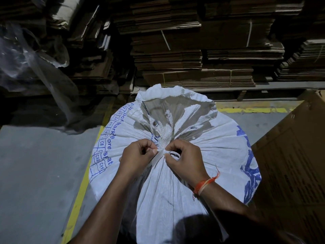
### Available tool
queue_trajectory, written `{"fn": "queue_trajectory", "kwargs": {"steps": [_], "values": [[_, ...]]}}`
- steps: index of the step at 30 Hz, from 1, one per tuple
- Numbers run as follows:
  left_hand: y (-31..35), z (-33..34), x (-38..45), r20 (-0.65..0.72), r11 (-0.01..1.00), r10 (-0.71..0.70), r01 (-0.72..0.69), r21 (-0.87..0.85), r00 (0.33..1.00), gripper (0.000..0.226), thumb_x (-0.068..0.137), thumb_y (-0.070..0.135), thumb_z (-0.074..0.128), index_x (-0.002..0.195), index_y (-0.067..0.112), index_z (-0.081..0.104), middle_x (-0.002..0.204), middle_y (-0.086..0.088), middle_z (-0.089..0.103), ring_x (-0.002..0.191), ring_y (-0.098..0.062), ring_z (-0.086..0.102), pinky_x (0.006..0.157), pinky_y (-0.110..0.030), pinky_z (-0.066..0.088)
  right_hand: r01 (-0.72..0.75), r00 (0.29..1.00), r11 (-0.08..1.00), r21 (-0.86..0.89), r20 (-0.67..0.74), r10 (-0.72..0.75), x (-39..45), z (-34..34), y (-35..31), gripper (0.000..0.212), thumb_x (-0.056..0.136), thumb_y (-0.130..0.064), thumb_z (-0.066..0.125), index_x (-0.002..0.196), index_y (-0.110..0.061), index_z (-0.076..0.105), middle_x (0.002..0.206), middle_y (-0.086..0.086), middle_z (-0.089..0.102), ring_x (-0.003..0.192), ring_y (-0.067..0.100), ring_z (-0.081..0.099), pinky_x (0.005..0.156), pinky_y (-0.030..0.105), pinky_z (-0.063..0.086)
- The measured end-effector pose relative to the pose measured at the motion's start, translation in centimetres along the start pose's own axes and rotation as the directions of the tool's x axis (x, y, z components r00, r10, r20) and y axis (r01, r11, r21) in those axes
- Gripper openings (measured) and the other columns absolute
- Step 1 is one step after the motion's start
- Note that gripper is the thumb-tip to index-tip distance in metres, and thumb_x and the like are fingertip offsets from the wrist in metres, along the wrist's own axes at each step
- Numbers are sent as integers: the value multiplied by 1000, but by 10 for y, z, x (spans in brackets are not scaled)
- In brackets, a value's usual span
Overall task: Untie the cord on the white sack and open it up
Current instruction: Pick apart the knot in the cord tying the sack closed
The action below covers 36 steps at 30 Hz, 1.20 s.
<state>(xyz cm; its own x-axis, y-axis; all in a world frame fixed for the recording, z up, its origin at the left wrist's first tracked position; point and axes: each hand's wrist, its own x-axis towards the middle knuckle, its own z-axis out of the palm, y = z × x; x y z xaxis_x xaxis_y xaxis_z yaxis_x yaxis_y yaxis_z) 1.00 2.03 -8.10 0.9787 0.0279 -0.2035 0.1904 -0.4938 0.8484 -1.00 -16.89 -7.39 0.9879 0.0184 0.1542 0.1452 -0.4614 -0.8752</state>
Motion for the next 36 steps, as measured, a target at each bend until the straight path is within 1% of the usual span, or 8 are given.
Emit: {"fn": "queue_trajectory", "kwargs": {"steps": [3, 6, 9, 14, 19, 23, 32, 36], "values": [[0, 0, 0, -1, 1000, 7, -7, -5, 1000, 10, 80, 37, 70, 86, 30, 75, 59, 15, 61, 58, -9, 52, 69, -35, 45, 1, 1000, 1000, -3, 0, -1, 0, 0, 1, 7, 77, -15, 77, 82, -19, 73, 80, -8, 72, 80, 7, 70, 74, 30, 59], [1, 0, -1, -14, 999, 13, -13, -48, 1000, 3, 85, 28, 74, 83, 26, 75, 58, 13, 59, 55, -7, 50, 67, -31, 43, 0, 1000, 1000, 3, 1, 0, 0, 1, 1, 7, 77, -14, 77, 82, -19, 73, 80, -8, 72, 80, 6, 70, 74, 29, 59], [-2, -2, -1, -30, 999, 4, -5, -40, 1000, 9, 92, 16, 76, 84, 21, 76, 57, 12, 59, 54, -6, 50, 65, -28, 42, -2, 1000, 1000, 5, 1, 2, 1, 1, 1, 7, 78, -14, 77, 82, -19, 74, 81, -8, 73, 81, 7, 70, 75, 28, 59], [-4, -1, 1, -21, 1000, 13, -12, 16, 1000, 2, 88, 28, 73, 88, 27, 75, 60, 14, 63, 57, -9, 53, 70, -36, 44, 5, 1000, 1000, 9, -4, -5, 0, 0, 0, 7, 78, -14, 77, 82, -19, 74, 81, -8, 73, 81, 6, 71, 75, 28, 60], [-1, 0, 2, -9, 1000, 6, -5, 30, 1000, 15, 79, 42, 68, 88, 32, 74, 60, 16, 62, 60, -11, 54, 72, -40, 45, 1, 1000, 1000, 12, -2, -1, 0, 1, 1, 7, 78, -15, 77, 82, -19, 74, 81, -9, 73, 81, 6, 71, 75, 31, 60], [0, 0, 1, -8, 1000, 7, -7, 24, 1000, 12, 78, 41, 68, 85, 33, 74, 61, 15, 63, 61, -10, 55, 71, -37, 44, -8, 1000, 1000, 12, 0, 8, 0, 1, 1, 8, 78, -14, 77, 83, -20, 75, 82, -8, 73, 82, 6, 71, 76, 31, 61], [1, 1, 0, -4, 999, -10, 10, 30, 1000, 12, 78, 41, 67, 86, 35, 74, 60, 16, 62, 62, -10, 55, 74, -39, 43, -11, 1000, 1000, 5, 1, 11, 0, 1, 2, 8, 78, -14, 78, 84, -19, 75, 82, -8, 73, 82, 6, 71, 77, 32, 61], [0, 0, 0, 11, 1000, -29, 29, -1, 1000, 10, 79, 40, 68, 83, 34, 74, 60, 14, 61, 61, -11, 54, 73, -39, 42, -14, 1000, 1000, 6, 0, 14, 0, 2, 2, 8, 78, -13, 78, 83, -19, 75, 82, -8, 73, 82, 6, 71, 77, 30, 61]]}}
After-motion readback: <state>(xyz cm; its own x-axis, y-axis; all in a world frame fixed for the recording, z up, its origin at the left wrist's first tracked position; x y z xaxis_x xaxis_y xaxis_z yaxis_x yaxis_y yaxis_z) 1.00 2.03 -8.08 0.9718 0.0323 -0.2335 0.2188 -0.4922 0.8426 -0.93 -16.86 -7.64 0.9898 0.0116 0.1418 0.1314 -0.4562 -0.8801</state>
